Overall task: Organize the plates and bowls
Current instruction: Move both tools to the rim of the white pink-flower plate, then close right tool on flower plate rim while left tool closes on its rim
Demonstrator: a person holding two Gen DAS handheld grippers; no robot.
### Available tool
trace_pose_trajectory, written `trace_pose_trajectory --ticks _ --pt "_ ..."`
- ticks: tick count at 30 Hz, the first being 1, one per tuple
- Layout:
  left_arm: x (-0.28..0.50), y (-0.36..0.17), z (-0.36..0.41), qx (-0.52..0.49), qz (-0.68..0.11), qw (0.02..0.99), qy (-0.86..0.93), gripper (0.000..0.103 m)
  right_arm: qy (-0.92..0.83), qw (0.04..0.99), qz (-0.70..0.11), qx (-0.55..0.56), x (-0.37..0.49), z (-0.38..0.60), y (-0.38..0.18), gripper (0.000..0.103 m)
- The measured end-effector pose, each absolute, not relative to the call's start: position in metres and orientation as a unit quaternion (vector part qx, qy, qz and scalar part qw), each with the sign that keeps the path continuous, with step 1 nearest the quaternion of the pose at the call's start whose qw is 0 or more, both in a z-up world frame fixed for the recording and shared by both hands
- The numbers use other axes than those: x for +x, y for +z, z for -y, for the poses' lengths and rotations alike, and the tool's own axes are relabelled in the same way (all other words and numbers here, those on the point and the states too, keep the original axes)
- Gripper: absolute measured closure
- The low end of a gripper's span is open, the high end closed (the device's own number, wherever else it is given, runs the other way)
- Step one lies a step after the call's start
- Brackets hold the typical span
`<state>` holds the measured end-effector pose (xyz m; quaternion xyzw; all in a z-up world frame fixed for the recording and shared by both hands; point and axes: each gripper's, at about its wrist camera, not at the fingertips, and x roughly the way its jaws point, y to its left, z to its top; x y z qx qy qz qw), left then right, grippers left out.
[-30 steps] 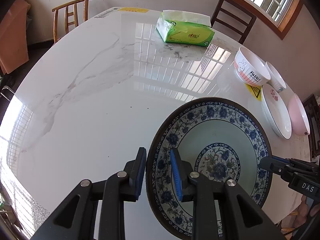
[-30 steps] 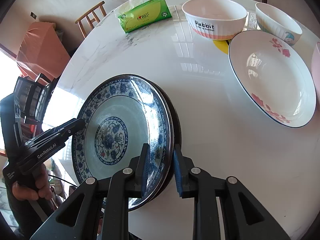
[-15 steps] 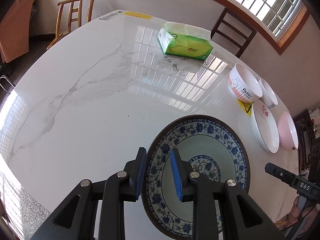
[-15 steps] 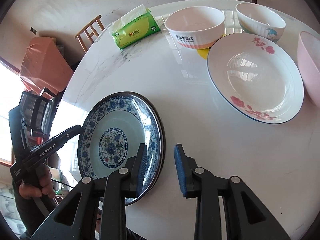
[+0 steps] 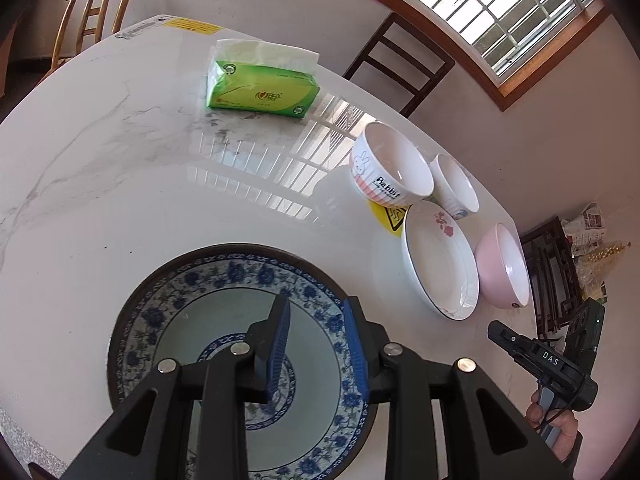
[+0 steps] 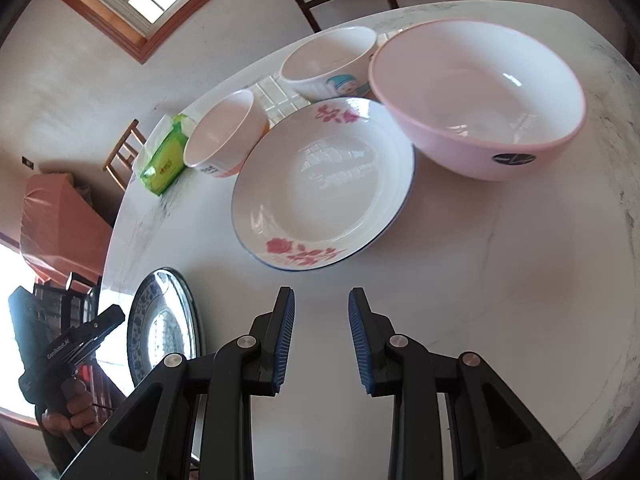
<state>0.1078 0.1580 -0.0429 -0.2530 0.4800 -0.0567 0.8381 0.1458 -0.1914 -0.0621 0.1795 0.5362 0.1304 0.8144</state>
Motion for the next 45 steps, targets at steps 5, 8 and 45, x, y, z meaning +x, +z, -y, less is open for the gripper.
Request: trace_pose_trajectory --ticks 5,8,45 --pt "0.133 -0.044 -0.129 -0.256 -0.474 0.840 -0.068 0.075 0.104 0.838 -0.505 0.179 0.153 0.218 -0.063 0.076" --pt "0.147 -0.044 -0.110 -0.246 -0.466 0.847 -0.078 0.075 0.097 0.846 -0.493 0.182 0.160 0.224 -0.066 0.077" --pt "0.252 -0.101 -0.021 -0.161 -0.541 0.821 -0.092 0.085 0.111 0.836 -0.506 0.182 0.238 0.225 -0.107 0.094"
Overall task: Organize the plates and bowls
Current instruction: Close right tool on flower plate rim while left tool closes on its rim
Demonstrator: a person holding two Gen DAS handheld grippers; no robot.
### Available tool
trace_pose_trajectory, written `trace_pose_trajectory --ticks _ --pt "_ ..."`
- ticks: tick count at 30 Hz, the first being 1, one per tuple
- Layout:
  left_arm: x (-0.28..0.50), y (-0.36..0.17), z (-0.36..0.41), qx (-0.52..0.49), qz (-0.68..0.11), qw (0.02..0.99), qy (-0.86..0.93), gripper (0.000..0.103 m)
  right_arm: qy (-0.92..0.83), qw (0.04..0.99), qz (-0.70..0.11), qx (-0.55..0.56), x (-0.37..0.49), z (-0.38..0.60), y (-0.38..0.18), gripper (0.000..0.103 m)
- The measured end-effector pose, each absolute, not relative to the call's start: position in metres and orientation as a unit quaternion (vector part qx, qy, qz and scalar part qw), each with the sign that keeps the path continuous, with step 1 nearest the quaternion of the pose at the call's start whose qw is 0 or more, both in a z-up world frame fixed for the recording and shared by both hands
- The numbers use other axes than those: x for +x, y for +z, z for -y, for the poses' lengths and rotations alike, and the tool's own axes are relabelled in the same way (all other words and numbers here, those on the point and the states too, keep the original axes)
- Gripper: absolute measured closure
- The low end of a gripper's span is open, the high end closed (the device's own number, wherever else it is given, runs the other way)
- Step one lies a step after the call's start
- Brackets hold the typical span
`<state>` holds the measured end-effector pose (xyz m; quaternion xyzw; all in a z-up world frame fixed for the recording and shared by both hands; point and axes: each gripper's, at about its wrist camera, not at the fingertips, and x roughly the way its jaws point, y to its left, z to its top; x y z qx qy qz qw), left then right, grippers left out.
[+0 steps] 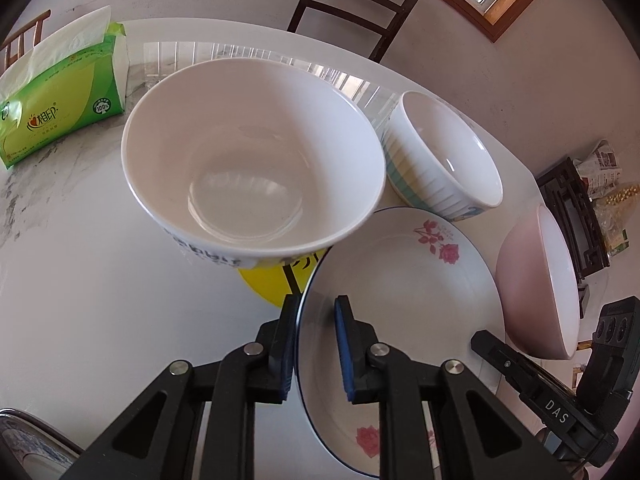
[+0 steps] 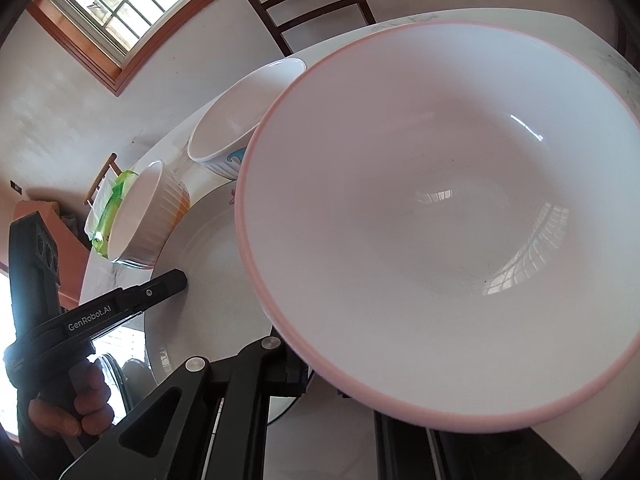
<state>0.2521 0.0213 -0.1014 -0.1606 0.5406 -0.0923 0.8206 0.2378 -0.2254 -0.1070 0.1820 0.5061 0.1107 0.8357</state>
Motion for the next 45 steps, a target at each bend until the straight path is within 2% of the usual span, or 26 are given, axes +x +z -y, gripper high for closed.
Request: trace_pose_trajectory --ticks 22,45 --pt "0.185 -0.094 0.018 -0.118 -0.575 0.799 -0.128 0.085 0.113 0.820 -0.528 0.189 0.178 0.252 -0.107 0.093" --pt "0.175 -0.093 0.011 -0.117 -0.564 0.807 -0.133 0.085 0.110 0.828 -0.521 0.178 0.140 0.251 -0.096 0.093"
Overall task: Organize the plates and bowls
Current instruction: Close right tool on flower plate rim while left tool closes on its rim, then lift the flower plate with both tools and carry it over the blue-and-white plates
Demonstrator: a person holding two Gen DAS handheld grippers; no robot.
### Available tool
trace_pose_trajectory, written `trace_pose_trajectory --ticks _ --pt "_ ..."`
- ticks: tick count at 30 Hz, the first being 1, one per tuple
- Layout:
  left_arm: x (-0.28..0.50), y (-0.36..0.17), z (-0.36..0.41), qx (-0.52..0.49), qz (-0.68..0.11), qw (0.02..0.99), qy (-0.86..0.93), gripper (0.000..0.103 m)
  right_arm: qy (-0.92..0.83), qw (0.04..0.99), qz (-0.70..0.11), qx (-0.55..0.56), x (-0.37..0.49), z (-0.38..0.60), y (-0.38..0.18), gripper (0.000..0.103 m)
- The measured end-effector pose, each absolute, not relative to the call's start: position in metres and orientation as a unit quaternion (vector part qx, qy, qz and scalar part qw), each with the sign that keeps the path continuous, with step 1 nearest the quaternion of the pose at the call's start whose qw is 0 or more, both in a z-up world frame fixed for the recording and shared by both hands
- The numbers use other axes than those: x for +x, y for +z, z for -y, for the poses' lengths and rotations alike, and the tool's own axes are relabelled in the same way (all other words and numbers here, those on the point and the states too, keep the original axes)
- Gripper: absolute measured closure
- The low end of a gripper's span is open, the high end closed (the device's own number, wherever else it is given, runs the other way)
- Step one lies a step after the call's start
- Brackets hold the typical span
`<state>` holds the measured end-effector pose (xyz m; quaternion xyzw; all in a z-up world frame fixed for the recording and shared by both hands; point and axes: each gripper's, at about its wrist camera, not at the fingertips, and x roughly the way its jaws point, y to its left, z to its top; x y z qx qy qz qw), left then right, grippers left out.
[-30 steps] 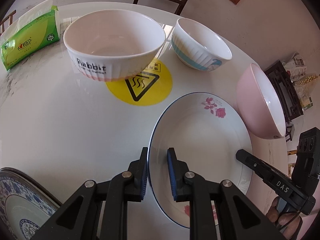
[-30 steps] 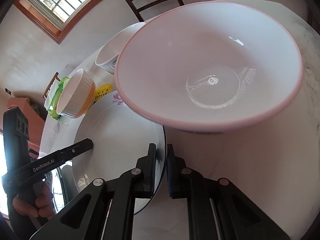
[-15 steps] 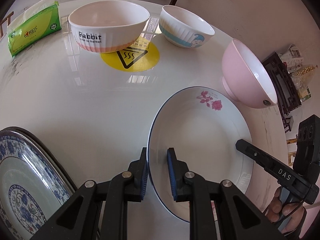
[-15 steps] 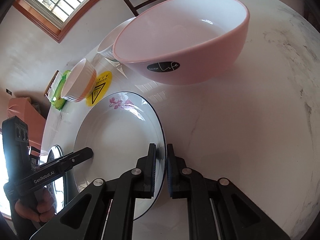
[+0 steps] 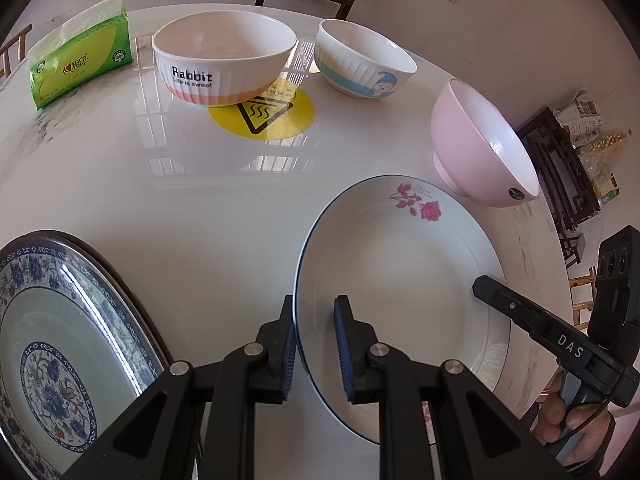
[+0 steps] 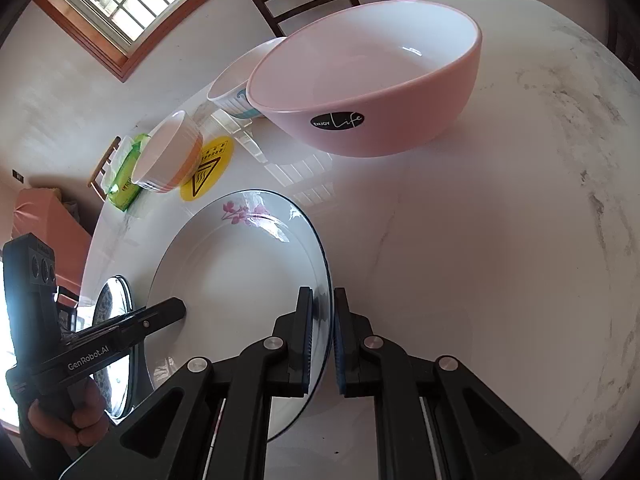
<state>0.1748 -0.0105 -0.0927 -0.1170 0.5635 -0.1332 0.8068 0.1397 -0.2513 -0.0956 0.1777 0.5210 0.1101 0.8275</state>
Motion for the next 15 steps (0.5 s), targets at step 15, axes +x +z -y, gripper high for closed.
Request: trace_pose_trajectory --ticks 15 --pt "0.158 -0.077 -0.003 -0.123 -0.549 0.818 -0.124 0.085 0.120 0.837 -0.508 0.164 0.130 0.239 -0.075 0.093"
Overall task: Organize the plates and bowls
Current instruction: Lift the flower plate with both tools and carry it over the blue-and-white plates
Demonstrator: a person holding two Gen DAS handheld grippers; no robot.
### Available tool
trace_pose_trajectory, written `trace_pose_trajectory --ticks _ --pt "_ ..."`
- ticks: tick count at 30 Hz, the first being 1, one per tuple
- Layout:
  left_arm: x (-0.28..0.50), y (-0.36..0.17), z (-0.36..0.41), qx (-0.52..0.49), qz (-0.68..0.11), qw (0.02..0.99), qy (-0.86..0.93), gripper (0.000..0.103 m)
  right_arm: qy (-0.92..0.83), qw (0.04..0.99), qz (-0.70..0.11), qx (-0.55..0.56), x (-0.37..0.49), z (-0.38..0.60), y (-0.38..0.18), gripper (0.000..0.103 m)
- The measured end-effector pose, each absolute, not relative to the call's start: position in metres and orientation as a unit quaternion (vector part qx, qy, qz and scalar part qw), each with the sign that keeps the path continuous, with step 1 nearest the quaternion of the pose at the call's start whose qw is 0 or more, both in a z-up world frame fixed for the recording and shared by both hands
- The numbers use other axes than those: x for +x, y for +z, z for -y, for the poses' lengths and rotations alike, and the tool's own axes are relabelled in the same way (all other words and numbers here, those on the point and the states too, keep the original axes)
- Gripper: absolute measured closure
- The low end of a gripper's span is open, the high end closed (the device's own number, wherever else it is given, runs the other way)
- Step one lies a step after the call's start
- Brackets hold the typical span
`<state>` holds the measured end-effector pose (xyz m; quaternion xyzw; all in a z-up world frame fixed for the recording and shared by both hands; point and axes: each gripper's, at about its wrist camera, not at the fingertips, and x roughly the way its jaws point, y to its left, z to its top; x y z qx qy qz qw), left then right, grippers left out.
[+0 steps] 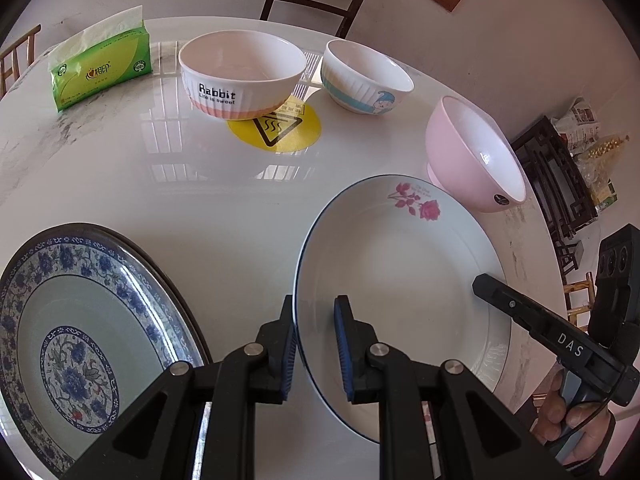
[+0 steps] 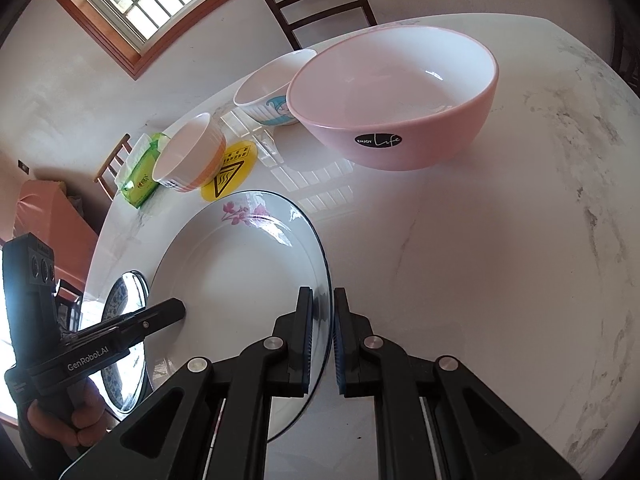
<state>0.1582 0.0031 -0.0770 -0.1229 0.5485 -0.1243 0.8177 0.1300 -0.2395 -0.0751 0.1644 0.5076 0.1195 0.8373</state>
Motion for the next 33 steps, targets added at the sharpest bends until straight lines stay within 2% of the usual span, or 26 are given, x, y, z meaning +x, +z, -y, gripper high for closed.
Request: trace_pose_trajectory --ticks 15,33 --pt "0.140 -0.058 -0.036 -0.134 -0.534 0.828 -0.106 0.085 0.140 0.842 -0.499 0.148 0.124 0.213 -0.058 0.093" --pt "0.096 -0.049 -0.135 -0.171 -0.523 0.835 -0.024 0.085 0.214 0.826 -0.510 0.110 0.129 0.124 -0.056 0.093"
